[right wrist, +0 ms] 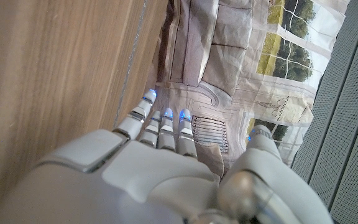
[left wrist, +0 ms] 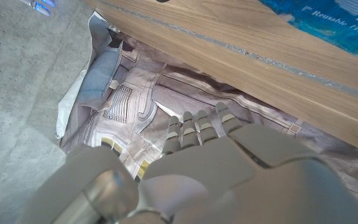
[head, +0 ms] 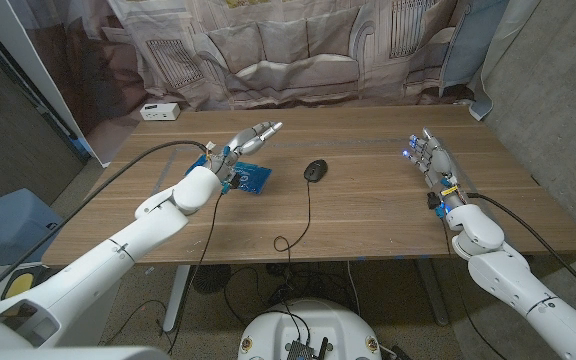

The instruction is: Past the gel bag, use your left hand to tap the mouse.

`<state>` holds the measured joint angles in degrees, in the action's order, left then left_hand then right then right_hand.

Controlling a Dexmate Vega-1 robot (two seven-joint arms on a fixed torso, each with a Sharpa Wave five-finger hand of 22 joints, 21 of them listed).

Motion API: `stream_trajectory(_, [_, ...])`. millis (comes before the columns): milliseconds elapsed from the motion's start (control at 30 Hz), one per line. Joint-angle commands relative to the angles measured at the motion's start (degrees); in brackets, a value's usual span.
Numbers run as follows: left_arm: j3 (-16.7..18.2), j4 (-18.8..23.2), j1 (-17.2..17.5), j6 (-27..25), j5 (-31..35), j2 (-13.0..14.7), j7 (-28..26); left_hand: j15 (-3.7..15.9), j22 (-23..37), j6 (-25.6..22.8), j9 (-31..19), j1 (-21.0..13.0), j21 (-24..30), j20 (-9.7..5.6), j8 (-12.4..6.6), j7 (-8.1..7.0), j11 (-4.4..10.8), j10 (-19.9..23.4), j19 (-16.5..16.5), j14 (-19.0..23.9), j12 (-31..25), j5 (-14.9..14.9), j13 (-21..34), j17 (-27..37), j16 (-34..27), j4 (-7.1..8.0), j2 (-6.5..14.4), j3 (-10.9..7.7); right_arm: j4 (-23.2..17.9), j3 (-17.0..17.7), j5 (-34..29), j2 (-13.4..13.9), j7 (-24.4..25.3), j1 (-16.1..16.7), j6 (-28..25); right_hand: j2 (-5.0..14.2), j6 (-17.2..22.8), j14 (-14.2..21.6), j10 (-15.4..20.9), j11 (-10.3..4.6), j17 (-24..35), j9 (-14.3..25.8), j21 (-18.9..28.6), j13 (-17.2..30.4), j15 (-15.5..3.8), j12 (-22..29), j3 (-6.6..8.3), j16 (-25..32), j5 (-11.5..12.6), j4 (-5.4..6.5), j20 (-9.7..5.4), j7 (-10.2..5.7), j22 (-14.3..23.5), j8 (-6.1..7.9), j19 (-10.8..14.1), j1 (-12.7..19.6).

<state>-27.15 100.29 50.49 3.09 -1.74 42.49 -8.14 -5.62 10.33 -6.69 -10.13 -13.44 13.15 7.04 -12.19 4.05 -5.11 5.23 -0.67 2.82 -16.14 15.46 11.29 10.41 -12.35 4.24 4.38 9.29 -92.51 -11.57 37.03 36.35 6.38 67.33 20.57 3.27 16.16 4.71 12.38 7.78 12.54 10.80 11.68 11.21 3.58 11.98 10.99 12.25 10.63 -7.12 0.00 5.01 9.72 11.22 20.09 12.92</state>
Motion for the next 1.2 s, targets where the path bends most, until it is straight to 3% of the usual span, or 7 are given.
stream_trajectory(33, [1.4,-2.5,1.1,4.1,-4.8,-0.6,0.0,0.00,0.0,-0.2,-0.2,-0.7,0.3,-0.67,0.25,1.43,-0.22,0.3,-0.4,0.7,-0.1,-0.1,0.1,0.0,-0.1,-0.24,0.2,0.11,2.4,-1.6,-1.7,-0.8,-1.3,-2.0,1.7,-0.03,0.0,0.3,0.2,0.04,0.0,0.1,-0.1,0.2,-0.17,-0.3,-0.22,-0.1,-0.1,0.06,-0.11,0.11,0.2,-0.11,0.3,-0.2])
stream_trajectory(267, [1.8,-4.6,1.3,7.4,-7.7,-1.1,1.5,-0.24,0.0,0.0,-0.1,-1.1,0.5,-1.80,0.49,1.26,-0.65,0.3,-1.6,0.8,0.1,-0.2,0.1,0.0,0.2,-0.35,0.4,0.04,2.5,-2.4,-1.7,-0.8,-2.3,-2.7,1.8,-0.34,-0.6,0.5,0.3,-0.03,-0.1,0.1,0.0,0.2,-0.17,-0.2,-0.33,0.0,-0.1,-0.06,-0.22,0.07,0.2,-0.30,0.6,-0.2])
stream_trajectory(500, [2.0,-8.7,1.4,13.0,-12.5,-3.0,4.4,-0.23,-0.1,-0.5,-0.1,-1.3,0.5,-1.92,0.41,1.52,-0.62,0.5,-2.0,1.0,0.2,-0.3,0.1,0.0,0.2,-0.42,0.5,-0.01,2.7,-2.4,-1.0,-0.3,-3.6,-3.1,2.0,-0.44,-0.9,0.8,0.3,-0.10,-0.1,0.1,0.0,0.2,-0.25,-0.2,-0.36,0.0,-0.1,-0.12,-0.28,-0.01,0.2,-0.36,0.7,-0.2])
stream_trajectory(733, [2.1,-10.3,1.5,14.5,-13.1,-4.7,3.0,0.31,-0.1,-2.5,-0.1,-2.3,1.0,-4.07,0.14,2.32,-0.47,2.7,-5.2,3.4,0.0,-0.7,0.0,-0.1,0.0,-0.82,0.9,-0.23,3.8,-2.5,-0.4,0.0,-5.2,-3.3,2.6,-0.45,-1.0,0.9,0.3,-0.18,-0.1,0.1,0.0,0.2,-0.15,-0.2,-0.37,0.0,-0.1,-0.12,-0.28,-0.04,0.2,-0.35,0.8,-0.2])
stream_trajectory(1200, [2.4,-15.1,1.0,20.0,-16.8,-6.8,5.8,0.50,-0.2,-3.3,-0.1,-2.8,0.8,-3.06,0.17,2.46,-0.63,3.9,-6.0,4.7,0.0,-0.9,-0.1,-0.1,0.0,-1.06,0.9,-0.28,4.3,-3.1,-1.5,0.9,-6.5,-3.4,3.5,-1.28,-2.6,-0.2,-0.7,-0.05,-0.2,0.1,-0.4,0.2,-0.20,-0.6,-0.81,-0.5,-0.1,-0.22,-0.63,-0.21,0.2,-0.72,0.1,-0.4])
